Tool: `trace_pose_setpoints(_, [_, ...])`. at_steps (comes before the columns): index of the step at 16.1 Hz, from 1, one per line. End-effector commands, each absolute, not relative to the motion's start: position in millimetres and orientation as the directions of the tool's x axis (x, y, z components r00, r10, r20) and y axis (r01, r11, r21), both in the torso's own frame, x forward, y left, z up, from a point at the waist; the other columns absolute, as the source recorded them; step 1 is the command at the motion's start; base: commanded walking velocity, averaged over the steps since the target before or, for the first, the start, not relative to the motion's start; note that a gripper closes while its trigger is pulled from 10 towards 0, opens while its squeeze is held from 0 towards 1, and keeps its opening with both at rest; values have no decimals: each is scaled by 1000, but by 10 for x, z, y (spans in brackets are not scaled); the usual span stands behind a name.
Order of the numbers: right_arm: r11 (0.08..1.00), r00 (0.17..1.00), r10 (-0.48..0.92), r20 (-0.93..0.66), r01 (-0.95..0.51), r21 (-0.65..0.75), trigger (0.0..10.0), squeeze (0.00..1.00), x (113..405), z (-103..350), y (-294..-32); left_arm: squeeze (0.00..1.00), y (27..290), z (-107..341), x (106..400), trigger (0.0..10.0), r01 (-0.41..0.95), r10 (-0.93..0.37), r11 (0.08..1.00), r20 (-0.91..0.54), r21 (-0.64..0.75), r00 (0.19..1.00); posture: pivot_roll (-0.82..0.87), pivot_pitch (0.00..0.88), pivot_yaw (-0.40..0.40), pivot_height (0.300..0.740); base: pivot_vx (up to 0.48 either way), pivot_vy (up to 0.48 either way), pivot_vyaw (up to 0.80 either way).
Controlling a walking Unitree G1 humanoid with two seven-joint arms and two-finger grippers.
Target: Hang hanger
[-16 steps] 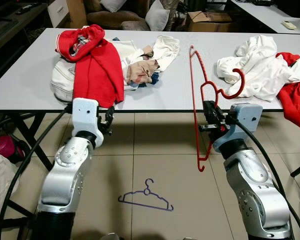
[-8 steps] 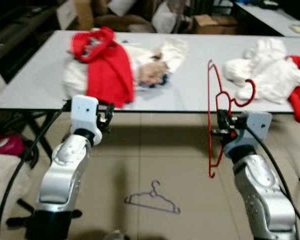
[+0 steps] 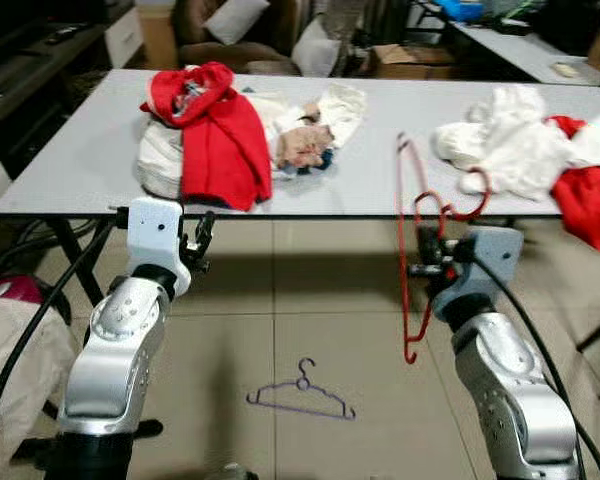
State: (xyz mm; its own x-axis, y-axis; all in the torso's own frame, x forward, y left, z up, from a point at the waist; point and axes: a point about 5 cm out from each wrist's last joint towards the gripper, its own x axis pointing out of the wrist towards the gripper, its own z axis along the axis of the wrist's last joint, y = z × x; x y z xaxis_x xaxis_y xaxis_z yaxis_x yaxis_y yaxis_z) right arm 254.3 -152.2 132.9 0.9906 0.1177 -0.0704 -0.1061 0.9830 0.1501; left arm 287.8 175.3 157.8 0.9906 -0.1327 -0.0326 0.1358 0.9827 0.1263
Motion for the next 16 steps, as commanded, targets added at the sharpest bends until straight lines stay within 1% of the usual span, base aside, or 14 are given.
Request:
trace_pose_setpoints(1, [980, 983, 156, -93, -143, 139, 10000, 0, 2544, 1324, -1494, 0, 1746, 1599, 2878, 10000, 144, -143, 982, -20, 124, 990, -76, 0, 0, 740, 0, 0, 0])
trace_pose_setpoints(2, [973, 974, 207, -95, -194, 129, 10000, 0, 2520, 1333, -1445, 0, 1720, 1603, 2904, 10000, 155, -154, 981, -20, 119, 988, -89, 0, 2, 740, 0, 0, 0])
trace_pose_setpoints(6, [975, 975, 200, -91, -189, 118, 10000, 0, 2509, 1346, -1466, 0, 1715, 1564, 2891, 10000, 142, -140, 983, -25, 113, 990, -85, 0, -6, 740, 0, 0, 0])
trace_pose_setpoints(8, [978, 978, 186, -92, -176, 111, 10000, 0, 2531, 1346, -1490, 0, 1719, 1539, 2869, 10000, 141, -139, 985, -29, 104, 990, -83, 0, -10, 740, 244, 0, 0])
trace_pose_setpoints(10, [972, 971, 225, -78, -218, 84, 10000, 0, 2571, 1378, -1440, 0, 1719, 1512, 2875, 10000, 143, -140, 985, -37, 102, 990, -89, 0, -7, 740, 268, 0, 0])
trace_pose_setpoints(16, [970, 969, 234, -73, -229, 79, 10000, 0, 2603, 1389, -1427, 0, 1725, 1485, 2883, 10000, 127, -125, 988, -33, 89, 992, -90, 0, -21, 740, 296, 0, 0])
